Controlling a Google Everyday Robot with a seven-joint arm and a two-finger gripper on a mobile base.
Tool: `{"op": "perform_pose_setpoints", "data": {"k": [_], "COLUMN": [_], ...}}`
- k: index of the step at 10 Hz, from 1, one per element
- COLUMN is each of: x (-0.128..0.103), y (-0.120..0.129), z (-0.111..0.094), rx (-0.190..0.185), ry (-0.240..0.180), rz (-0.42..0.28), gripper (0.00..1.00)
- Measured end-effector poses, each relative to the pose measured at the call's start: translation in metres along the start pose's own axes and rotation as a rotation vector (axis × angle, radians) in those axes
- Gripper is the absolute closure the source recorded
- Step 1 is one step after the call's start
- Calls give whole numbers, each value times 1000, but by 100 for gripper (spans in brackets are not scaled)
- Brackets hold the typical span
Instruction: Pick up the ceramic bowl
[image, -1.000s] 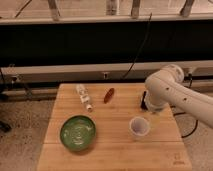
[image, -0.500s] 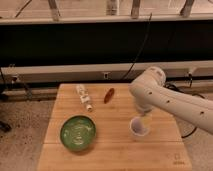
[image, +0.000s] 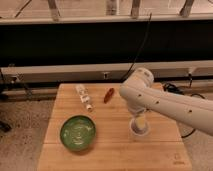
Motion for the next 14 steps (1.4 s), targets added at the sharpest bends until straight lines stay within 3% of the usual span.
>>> {"op": "perform_pose_setpoints", "data": {"k": [7,14], "x": [-47,-85], "y": [-17,-20], "z": [1,5], "rx": [20,47], "ry": [12,50], "rz": [-217,-455], "gripper": [20,20]}}
